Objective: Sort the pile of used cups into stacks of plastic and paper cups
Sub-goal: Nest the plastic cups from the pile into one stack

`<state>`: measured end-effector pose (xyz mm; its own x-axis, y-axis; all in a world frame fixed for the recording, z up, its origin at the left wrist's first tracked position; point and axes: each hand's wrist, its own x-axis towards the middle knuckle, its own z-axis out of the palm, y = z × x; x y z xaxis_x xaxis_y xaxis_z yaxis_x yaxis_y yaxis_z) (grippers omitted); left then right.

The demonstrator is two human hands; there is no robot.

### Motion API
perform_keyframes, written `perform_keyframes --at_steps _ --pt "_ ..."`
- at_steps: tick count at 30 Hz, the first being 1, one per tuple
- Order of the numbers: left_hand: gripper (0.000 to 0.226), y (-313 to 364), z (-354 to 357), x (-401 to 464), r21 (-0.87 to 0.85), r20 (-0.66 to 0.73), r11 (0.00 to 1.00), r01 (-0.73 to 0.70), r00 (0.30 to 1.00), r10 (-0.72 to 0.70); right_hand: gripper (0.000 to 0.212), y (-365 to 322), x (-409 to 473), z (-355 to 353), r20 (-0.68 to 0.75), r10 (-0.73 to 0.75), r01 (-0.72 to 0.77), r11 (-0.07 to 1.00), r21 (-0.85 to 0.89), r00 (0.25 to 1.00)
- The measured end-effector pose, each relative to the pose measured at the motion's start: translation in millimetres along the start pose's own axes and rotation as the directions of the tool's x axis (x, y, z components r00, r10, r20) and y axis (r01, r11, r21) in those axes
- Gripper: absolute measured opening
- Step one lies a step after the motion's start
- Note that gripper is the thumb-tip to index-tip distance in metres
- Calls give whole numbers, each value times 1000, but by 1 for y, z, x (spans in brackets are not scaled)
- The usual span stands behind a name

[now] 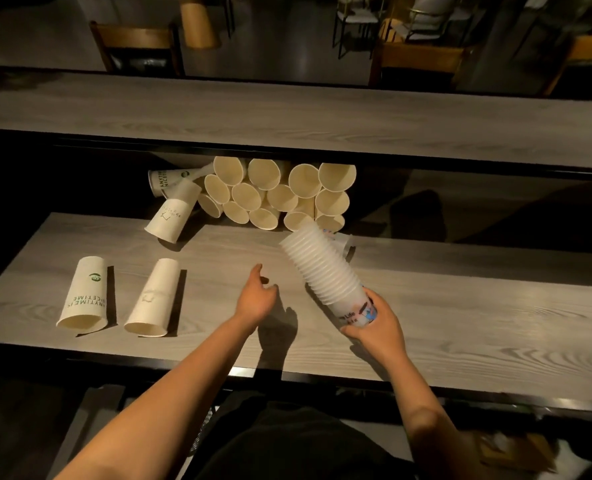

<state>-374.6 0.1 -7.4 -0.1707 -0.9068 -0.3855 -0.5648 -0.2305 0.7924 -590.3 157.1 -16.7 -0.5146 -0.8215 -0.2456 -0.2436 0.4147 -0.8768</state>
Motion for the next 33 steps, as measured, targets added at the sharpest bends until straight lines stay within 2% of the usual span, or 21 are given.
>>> perform_keyframes --at_steps 3,5,7,9,12,14,18,21,26,29,31,33 --pt "72 10 31 -1 162 87 978 -132 989 119 90 8 -5 -12 -48 58 -55 997 63 997" --pt "77 19 47 -1 312 162 912 -266 961 224 89 13 -6 -17 -71 103 -95 990 105 992" --pt "91 28 60 -1 483 270 782 -394 917 296 87 18 -7 -23 -85 151 -138 980 147 985" --pt "99 36 70 0 612 398 604 -511 859 323 86 23 -8 -27 -94 165 -150 978 148 982" --pt "96 48 84 1 684 593 340 -645 763 256 87 27 -8 -33 -95 219 -197 960 199 971" --pt "90 52 91 0 697 663 195 -690 724 191 87 30 -8 -36 -106 233 -206 954 216 967" --pt "88 57 99 -9 720 683 48 -692 720 124 87 31 -6 -38 -120 243 -210 949 234 963" --pt "86 58 96 -12 722 685 -1 -692 715 143 89 32 -2 -36 -105 252 -222 945 240 962" --pt "81 52 90 -10 643 751 -40 -765 620 227 88 27 5 -30 -77 243 -220 948 232 967" --pt "85 42 85 -7 640 763 -73 -765 621 180 90 24 12 -25 -87 228 -203 951 234 970" --pt "88 27 76 -4 660 744 24 -751 657 124 90 22 16 -22 -85 219 -195 954 229 972" --pt "99 12 60 1 705 665 219 -675 736 128 88 20 20 -20 -68 219 -200 956 216 973"
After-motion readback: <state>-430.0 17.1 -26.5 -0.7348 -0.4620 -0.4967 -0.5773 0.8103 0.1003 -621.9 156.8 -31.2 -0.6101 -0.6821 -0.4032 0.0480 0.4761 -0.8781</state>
